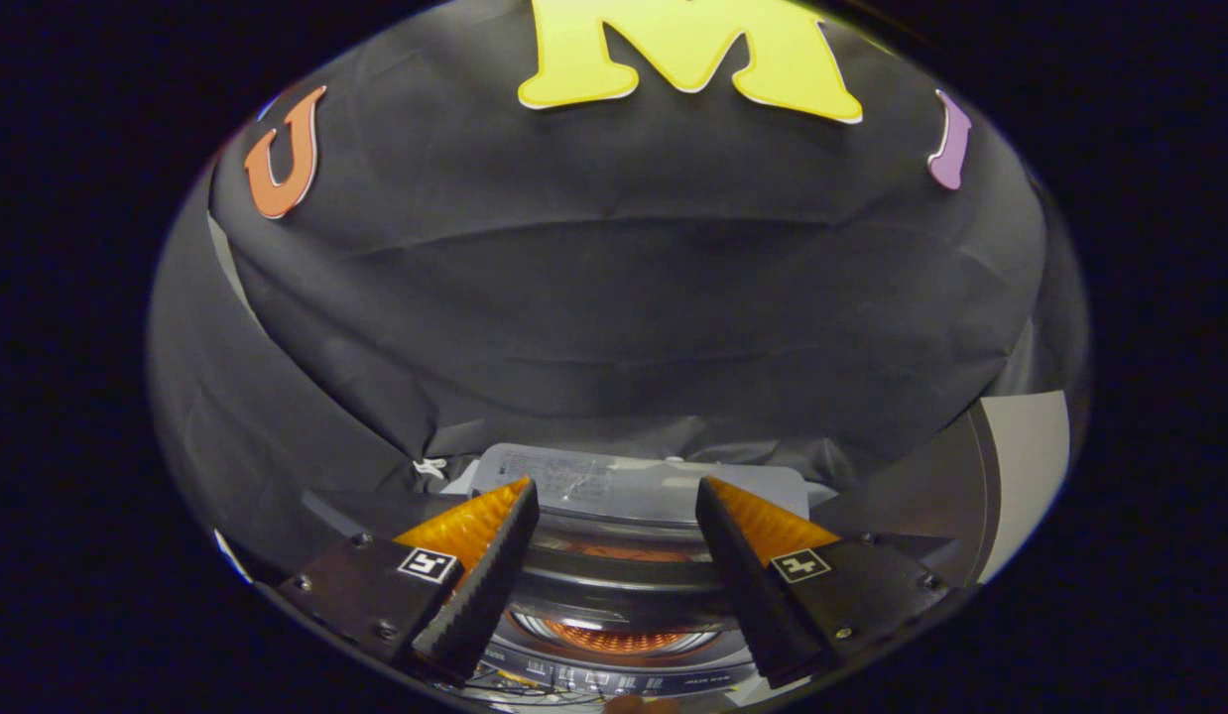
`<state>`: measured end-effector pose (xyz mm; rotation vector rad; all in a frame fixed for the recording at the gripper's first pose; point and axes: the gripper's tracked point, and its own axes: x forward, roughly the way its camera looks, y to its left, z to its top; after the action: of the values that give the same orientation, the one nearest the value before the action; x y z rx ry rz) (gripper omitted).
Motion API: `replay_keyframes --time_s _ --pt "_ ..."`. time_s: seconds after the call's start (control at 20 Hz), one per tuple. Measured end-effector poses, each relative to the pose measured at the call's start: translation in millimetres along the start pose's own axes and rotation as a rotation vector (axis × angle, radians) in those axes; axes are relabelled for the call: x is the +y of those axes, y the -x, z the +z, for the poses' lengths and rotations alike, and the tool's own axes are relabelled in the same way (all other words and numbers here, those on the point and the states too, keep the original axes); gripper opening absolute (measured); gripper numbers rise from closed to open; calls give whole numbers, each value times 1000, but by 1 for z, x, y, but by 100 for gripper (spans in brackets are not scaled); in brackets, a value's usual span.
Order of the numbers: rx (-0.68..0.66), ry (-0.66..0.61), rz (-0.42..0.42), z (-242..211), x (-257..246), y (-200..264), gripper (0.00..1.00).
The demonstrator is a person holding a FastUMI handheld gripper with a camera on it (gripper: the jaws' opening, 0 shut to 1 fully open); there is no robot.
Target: Put the clothes into the washing machine and then close the washing machine lid.
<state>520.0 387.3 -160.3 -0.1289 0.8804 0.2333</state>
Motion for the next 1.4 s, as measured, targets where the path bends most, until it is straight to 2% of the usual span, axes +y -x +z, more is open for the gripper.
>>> replay_keyframes --time_s 0.45,0.85,1.0,1.2,1.4 --pt "12 -1 -8 -17 0 7 100" --pt "43 -29 -9 -55 1 15 100" --pt "69 -60 -3 -77 2 15 100" --pt "90 42 -19 -114 -4 10 99" --pt "119 35 -11 -148 -5 16 99"
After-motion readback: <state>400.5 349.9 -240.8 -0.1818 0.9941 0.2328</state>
